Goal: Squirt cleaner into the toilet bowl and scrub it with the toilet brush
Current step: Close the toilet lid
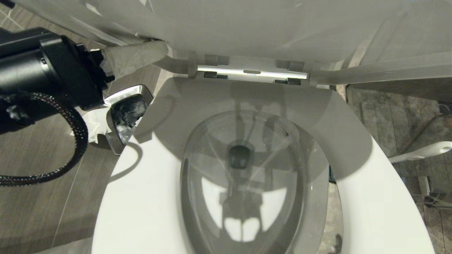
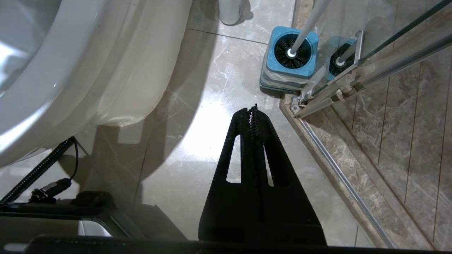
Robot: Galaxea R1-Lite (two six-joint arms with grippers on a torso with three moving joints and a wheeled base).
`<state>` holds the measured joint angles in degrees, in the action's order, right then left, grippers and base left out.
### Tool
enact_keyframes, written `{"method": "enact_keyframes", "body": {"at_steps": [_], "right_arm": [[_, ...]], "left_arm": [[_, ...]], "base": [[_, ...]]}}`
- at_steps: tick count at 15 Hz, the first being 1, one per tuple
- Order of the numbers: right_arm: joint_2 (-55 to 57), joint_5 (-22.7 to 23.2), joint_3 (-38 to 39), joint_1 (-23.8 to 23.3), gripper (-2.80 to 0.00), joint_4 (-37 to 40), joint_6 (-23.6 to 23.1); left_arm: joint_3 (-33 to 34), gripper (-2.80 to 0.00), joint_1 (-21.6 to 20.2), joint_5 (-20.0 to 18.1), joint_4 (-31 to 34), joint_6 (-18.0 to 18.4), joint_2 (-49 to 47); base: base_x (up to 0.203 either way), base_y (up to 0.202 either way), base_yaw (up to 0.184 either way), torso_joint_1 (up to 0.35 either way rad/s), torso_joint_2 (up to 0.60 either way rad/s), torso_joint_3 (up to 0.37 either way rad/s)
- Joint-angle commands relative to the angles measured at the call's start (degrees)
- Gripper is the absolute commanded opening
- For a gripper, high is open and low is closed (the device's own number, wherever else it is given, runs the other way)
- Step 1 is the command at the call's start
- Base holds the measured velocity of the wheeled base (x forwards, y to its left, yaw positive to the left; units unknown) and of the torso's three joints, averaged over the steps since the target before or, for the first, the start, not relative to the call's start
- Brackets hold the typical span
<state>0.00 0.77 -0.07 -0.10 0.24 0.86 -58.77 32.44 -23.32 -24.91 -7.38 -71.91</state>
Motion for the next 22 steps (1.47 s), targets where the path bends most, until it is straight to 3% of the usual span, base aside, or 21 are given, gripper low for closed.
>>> {"method": "enact_keyframes", "body": {"at_steps": [1, 22], "right_arm": [[0.1, 0.0, 0.0, 0.0, -2.8, 0.0, 0.0], [0.1, 0.0, 0.0, 0.1, -2.8, 0.0, 0.0]], "left_arm": [[0.1, -2.8, 0.1, -0.1, -0.1, 0.0, 0.1], [0.1, -2.8, -0.1, 0.1, -2.1, 2.2, -0.7]], "base": [[0.0, 0.0, 0.0, 0.0, 0.0, 0.0], [0.0, 0.0, 0.0, 0.0, 0.0, 0.0]]}}
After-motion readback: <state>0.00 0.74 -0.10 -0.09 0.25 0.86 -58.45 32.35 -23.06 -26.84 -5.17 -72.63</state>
